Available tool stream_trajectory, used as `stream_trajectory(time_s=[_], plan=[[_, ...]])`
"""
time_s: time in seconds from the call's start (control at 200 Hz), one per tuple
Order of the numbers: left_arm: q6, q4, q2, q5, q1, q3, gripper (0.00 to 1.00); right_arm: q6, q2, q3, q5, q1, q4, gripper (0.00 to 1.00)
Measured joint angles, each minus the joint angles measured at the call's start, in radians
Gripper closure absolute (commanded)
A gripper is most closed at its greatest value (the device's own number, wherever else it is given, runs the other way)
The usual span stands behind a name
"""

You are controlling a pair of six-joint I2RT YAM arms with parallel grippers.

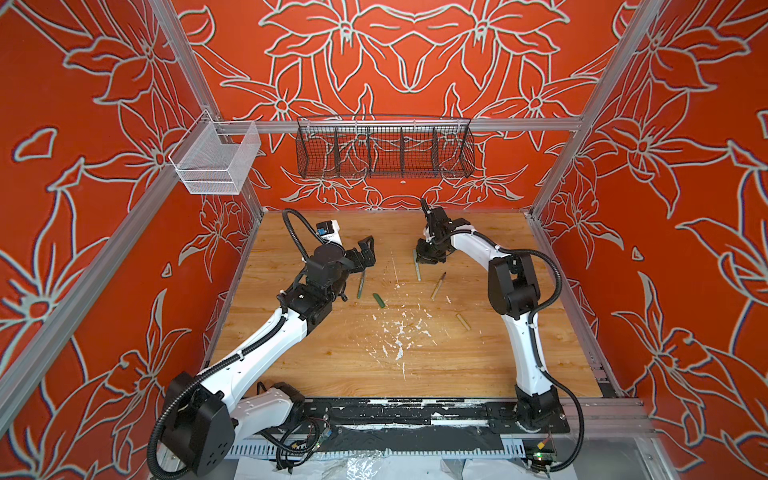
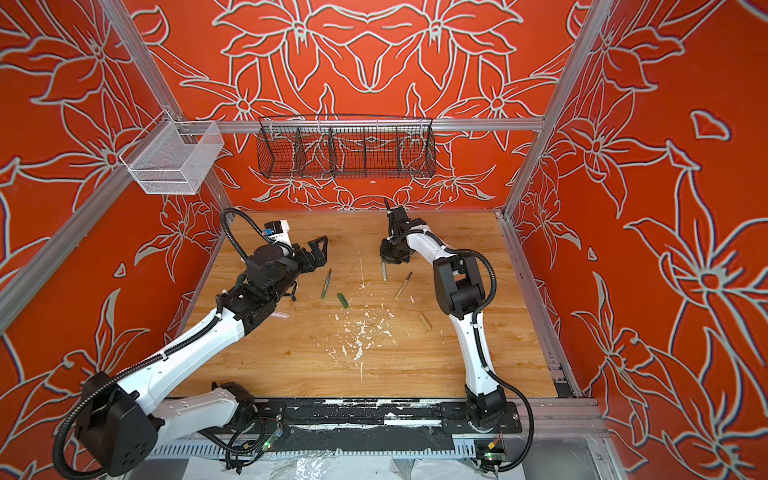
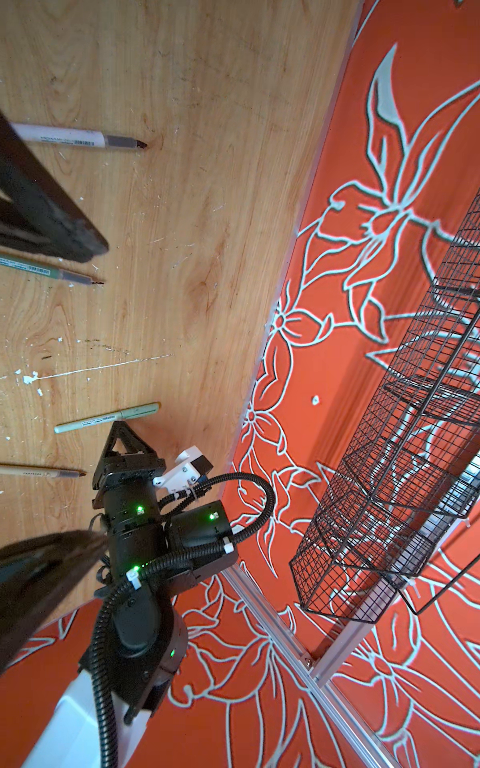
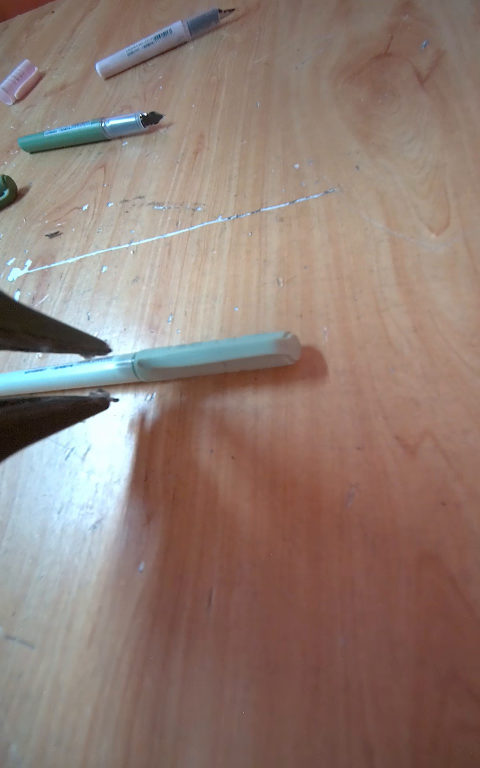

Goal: Insert the pens into the pen caps
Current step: 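Lay the capped pen on the table and open the right gripper, then lower the right gripper onto the clear-barrel nib pen and grasp it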

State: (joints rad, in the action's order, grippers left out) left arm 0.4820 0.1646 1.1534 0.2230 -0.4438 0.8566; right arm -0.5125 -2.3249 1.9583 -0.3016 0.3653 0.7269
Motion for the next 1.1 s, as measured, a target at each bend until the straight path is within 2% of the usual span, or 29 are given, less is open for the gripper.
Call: stream_trajectory(time_s=[0.14,0.33,0.465,0.676,0.776,1.096], plan=[[0.009,0.001,0.005,-0.004,0.003,0.000,0.02,0.000,0.119,-0.089,0.059,0.000,-0.006,0.75],[0.036,-0.057,0.041,0.007,0.007,0.043,0.04,-0.027,0.393,-0.286,0.317,0.000,-0.020,0.74],[0.068,-0.087,0.053,0.021,0.011,0.075,0.06,-0.044,0.452,-0.355,0.431,-0.016,-0.018,0.75],[0.106,-0.131,0.056,-0.003,0.022,0.083,0.01,-0.043,0.449,-0.474,0.401,-0.037,-0.039,0.76],[0.098,-0.144,0.076,-0.048,0.025,0.110,0.02,-0.058,0.449,-0.517,0.365,-0.036,-0.063,0.77],[0.107,-0.149,0.219,-0.333,0.025,0.188,0.09,-0.108,0.362,-0.499,0.314,-0.020,-0.069,0.72]])
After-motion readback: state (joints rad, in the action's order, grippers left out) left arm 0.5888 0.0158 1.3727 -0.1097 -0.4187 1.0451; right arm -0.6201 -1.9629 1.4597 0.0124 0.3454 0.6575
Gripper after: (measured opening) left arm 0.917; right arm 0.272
